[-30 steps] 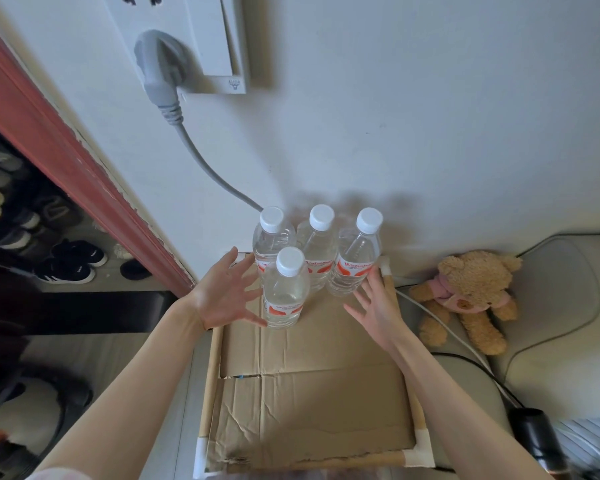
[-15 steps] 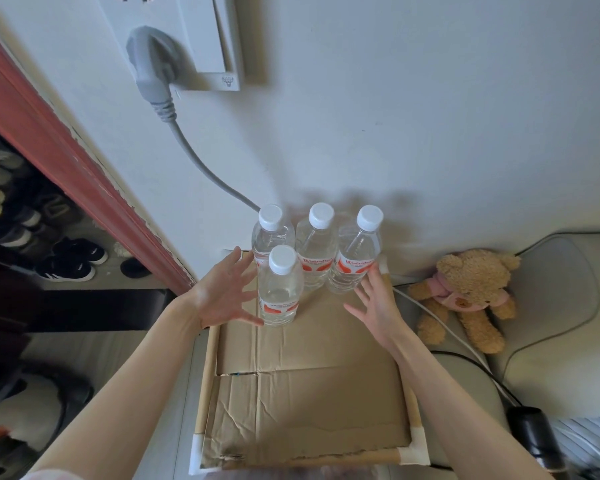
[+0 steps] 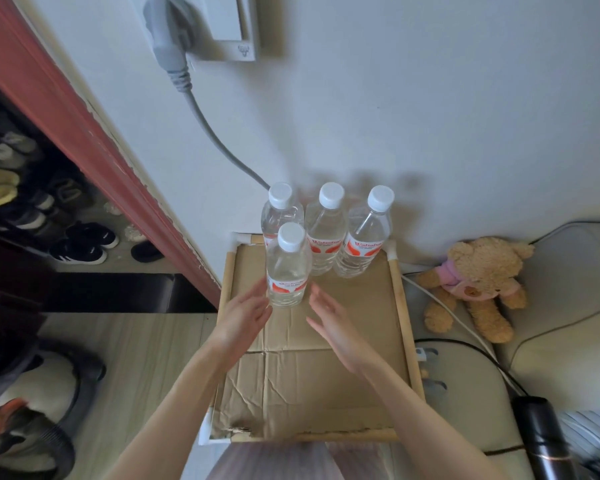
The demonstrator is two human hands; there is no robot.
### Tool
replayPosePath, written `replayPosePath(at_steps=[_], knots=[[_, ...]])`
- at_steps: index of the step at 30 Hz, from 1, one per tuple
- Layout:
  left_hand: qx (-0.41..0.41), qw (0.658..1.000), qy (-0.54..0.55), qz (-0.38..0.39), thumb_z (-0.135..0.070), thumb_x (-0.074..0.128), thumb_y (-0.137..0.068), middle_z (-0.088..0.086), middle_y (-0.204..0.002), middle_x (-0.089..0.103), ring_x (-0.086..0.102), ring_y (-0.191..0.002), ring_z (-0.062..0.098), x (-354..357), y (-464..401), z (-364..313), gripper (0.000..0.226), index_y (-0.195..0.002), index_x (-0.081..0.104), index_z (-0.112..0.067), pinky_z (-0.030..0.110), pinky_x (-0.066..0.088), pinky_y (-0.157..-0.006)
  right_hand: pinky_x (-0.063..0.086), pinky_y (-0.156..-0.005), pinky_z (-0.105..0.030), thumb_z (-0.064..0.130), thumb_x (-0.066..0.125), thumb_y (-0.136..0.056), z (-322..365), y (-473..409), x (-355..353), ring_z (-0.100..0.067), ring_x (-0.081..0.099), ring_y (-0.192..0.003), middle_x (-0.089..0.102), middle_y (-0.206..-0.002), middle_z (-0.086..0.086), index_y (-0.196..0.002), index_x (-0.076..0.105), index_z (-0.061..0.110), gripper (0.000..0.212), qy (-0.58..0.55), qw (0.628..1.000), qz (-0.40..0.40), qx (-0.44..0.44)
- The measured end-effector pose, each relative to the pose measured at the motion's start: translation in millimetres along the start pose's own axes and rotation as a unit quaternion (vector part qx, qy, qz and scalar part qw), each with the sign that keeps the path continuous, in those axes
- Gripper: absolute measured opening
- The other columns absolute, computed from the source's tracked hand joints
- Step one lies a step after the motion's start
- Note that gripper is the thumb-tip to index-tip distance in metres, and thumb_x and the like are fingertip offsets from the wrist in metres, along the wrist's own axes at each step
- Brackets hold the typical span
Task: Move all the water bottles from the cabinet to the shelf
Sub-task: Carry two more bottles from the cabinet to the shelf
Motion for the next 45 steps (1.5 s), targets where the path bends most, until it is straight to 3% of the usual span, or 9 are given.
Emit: replayPosePath(at_steps=[4,9,15,21,26,31,40,43,45], knots=[[0.041,0.999,0.009,-0.016,0.008,0.037,-0.086,-0.004,-0.13,0.053,0.043,-0.126,0.013,1,4,7,0.054,-0.136,0.037,-0.013,0.034,0.028,-0.111,0.032,-0.107,-0.026,0.021,0.036,-0.097,4,3,18,0.009,0.041,-0.11,0.04,-0.114,0.034,-0.133,0.028,0.032,0.038,-0.011,1.0,0.021,-0.017],[0.057,0.998,-0.007,-0.009,0.012,0.031,-0.089,-0.008,-0.12,0.06,0.048,-0.121,0.011,5,0,0,0.05,-0.13,0.042,-0.014,0.031,0.032,-0.108,0.033,-0.108,-0.03,0.015,0.037,-0.097,4,4,19,0.0,0.036,-0.12,0.035,-0.125,0.02,-0.141,0.023,0.016,0.046,-0.03,0.999,0.007,-0.019],[0.048,0.998,-0.041,0.008,0.006,0.034,-0.091,-0.007,-0.127,0.056,0.046,-0.123,0.01,3,-1,2,0.047,-0.131,0.043,-0.018,0.035,0.027,-0.11,0.036,-0.106,-0.033,0.019,0.036,-0.098,4,5,18,0.003,0.037,-0.119,0.036,-0.122,0.028,-0.14,0.024,0.024,0.045,-0.005,0.999,0.019,-0.033],[0.029,0.995,-0.091,0.02,-0.003,0.043,-0.088,-0.018,-0.109,0.063,0.048,-0.117,0.008,0,-2,4,0.051,-0.134,0.04,-0.026,0.028,0.029,-0.106,0.047,-0.096,-0.04,0.024,0.041,-0.096,3,0,16,-0.003,0.04,-0.123,0.035,-0.138,0.017,-0.139,0.031,0.023,0.044,0.015,0.999,-0.002,-0.042],[0.029,0.994,-0.103,0.033,-0.012,0.046,-0.081,-0.021,-0.121,0.058,0.045,-0.121,0.003,1,0,3,0.058,-0.136,0.036,-0.024,0.031,0.025,-0.108,0.049,-0.093,-0.041,0.023,0.042,-0.096,7,-2,14,-0.001,0.045,-0.114,0.044,-0.128,0.018,-0.127,0.039,0.035,0.034,-0.001,0.999,-0.007,-0.04],[0.024,0.991,-0.121,0.043,-0.009,0.042,-0.084,-0.022,-0.136,0.042,0.035,-0.128,0.0,0,4,4,0.059,-0.138,0.031,-0.03,0.032,0.025,-0.111,0.048,-0.094,-0.039,0.022,0.041,-0.096,6,-2,14,-0.004,0.044,-0.117,0.041,-0.133,0.015,-0.137,0.034,0.025,0.042,0.017,0.999,-0.011,-0.031],[0.014,0.977,-0.201,0.064,0.001,0.038,-0.071,-0.018,-0.147,0.026,0.022,-0.134,0.001,-4,7,1,0.081,-0.139,0.021,-0.039,0.028,0.024,-0.104,0.03,-0.11,-0.038,0.028,0.044,-0.095,2,9,13,-0.009,0.032,-0.132,0.029,-0.148,0.007,-0.143,0.018,0.023,0.055,0.042,0.999,-0.016,-0.009],[0.03,0.966,-0.253,0.044,0.005,0.039,-0.083,-0.016,-0.149,0.017,0.017,-0.136,0.007,-4,9,0,0.075,-0.142,0.015,-0.035,0.029,0.02,-0.107,0.022,-0.112,-0.032,0.037,0.043,-0.094,-6,17,5,-0.01,0.023,-0.137,0.022,-0.151,0.005,-0.143,0.015,0.029,0.057,0.114,0.993,-0.027,-0.01],[0.053,0.942,-0.33,0.024,-0.01,0.046,-0.09,-0.019,-0.144,0.016,0.017,-0.133,0.004,-5,16,4,0.068,-0.141,0.01,-0.036,0.026,0.019,-0.105,0.017,-0.114,-0.034,0.045,0.04,-0.092,-14,23,-4,-0.01,0.016,-0.139,0.016,-0.153,0.006,-0.143,0.012,0.033,0.059,0.228,0.973,-0.022,-0.029]])
Point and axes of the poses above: each hand's wrist, its own y-axis away from the middle knuckle, its own x-axis out of the palm, z = x × y, the point moved 2 cm from there along -y, towards the middle knuckle
